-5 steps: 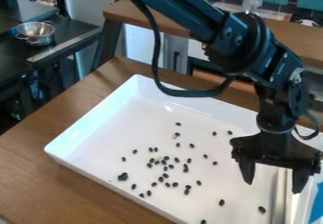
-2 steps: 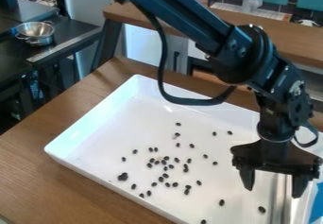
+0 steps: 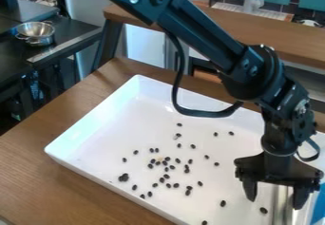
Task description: Sweep into pile
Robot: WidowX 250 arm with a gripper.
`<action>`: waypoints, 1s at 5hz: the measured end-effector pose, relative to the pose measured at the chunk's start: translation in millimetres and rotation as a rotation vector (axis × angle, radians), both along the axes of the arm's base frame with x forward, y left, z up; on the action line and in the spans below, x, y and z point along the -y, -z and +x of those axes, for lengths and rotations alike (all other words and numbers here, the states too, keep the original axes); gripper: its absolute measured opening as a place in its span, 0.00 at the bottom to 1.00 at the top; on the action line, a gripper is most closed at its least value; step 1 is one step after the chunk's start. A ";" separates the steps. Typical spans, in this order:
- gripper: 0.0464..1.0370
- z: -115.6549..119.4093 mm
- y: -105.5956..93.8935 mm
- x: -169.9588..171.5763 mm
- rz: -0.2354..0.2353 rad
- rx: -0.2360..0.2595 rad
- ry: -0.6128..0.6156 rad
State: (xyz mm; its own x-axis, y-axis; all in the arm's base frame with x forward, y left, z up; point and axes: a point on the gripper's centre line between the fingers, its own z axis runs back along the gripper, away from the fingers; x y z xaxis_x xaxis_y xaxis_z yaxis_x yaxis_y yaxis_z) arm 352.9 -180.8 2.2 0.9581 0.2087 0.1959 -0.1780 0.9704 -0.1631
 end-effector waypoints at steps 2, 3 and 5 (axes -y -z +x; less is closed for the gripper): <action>0.33 -0.9 0.6 1.6 -0.002 -0.019 0.007; 0.30 -1.0 1.4 -16.4 -0.025 -0.085 0.001; 0.30 -3.0 5.9 -40.6 -0.028 -0.074 0.003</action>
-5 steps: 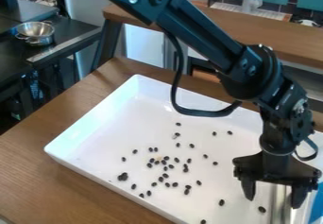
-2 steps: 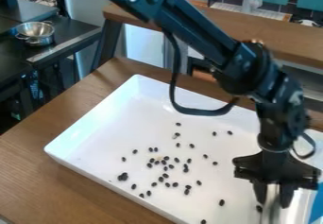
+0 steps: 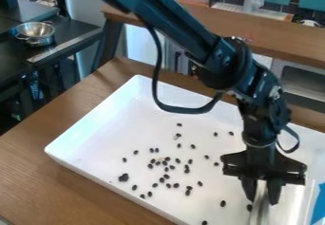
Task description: Sweep into pile
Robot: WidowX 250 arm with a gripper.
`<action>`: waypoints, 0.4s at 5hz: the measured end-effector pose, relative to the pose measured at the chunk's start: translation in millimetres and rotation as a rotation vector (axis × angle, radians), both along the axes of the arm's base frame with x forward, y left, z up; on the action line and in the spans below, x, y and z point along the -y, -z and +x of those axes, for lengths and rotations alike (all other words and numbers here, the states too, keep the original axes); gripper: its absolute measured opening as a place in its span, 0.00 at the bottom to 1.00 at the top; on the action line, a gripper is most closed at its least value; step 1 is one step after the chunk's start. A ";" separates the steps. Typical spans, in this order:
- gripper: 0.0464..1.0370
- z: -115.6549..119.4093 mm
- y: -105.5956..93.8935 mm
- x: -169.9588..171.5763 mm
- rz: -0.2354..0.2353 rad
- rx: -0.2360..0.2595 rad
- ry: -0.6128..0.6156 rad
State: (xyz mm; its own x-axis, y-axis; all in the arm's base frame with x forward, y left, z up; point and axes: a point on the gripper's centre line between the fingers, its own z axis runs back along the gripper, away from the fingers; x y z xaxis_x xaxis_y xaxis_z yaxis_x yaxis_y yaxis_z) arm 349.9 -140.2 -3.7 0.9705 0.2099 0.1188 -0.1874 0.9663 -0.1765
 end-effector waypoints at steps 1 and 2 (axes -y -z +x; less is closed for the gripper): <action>0.30 1.3 2.0 -18.2 0.007 0.016 -0.001; 0.30 1.5 1.5 -39.6 0.018 0.029 -0.003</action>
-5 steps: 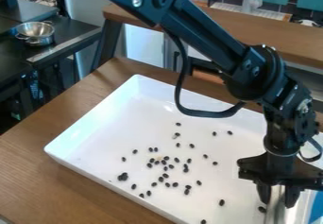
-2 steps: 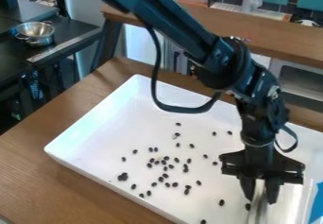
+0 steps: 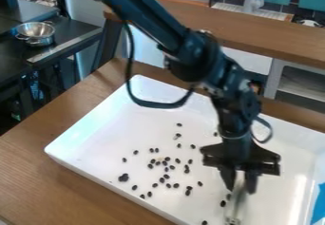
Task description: Sweep into pile
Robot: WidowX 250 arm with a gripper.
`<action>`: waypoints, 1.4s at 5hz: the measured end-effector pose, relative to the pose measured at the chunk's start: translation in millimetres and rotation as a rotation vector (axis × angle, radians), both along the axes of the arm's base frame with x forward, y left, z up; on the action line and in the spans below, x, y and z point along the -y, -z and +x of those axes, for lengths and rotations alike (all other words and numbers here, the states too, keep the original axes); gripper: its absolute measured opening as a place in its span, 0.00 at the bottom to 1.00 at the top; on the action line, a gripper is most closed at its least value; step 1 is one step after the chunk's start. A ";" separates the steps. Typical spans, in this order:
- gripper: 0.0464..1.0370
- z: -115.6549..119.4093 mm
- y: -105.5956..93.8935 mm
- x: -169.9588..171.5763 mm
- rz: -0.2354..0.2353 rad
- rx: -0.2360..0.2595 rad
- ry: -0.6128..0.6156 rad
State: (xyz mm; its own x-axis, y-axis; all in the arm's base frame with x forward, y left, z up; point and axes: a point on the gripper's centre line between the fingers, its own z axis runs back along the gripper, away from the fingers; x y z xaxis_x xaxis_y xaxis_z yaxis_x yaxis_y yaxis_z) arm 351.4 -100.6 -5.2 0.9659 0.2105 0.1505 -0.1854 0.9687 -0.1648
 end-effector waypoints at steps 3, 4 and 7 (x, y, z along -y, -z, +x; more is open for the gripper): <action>0.30 3.5 0.9 -75.5 0.041 -0.031 0.016; 0.30 -1.9 0.8 -105.2 0.061 -0.027 0.022; 0.30 -33.4 -1.7 -188.3 0.108 -0.097 0.045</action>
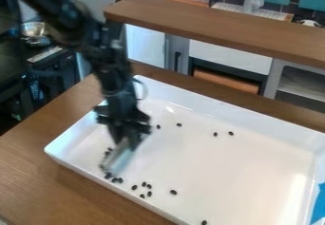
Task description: Sweep into pile
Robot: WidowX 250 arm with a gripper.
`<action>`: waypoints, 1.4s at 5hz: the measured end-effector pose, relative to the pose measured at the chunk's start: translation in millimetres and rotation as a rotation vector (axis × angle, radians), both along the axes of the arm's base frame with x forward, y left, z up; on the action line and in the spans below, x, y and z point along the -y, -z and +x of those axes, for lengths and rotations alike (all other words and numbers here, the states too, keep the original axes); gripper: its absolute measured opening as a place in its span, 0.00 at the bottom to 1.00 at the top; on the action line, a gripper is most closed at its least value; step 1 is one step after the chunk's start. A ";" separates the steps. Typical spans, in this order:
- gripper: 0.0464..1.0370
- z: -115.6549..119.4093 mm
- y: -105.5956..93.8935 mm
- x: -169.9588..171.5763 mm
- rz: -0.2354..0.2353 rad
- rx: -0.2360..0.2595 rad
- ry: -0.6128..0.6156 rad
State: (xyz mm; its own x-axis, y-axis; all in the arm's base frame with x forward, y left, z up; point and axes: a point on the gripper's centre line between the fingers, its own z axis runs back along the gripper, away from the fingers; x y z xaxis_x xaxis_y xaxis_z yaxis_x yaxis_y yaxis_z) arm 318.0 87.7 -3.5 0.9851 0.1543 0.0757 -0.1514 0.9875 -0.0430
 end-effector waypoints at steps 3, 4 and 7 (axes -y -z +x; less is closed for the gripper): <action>0.30 -9.0 -22.6 -14.1 -0.072 0.042 -0.012; 0.30 2.5 -41.4 32.7 -0.151 0.084 0.002; 0.30 9.6 -50.0 175.9 -0.205 0.093 -0.009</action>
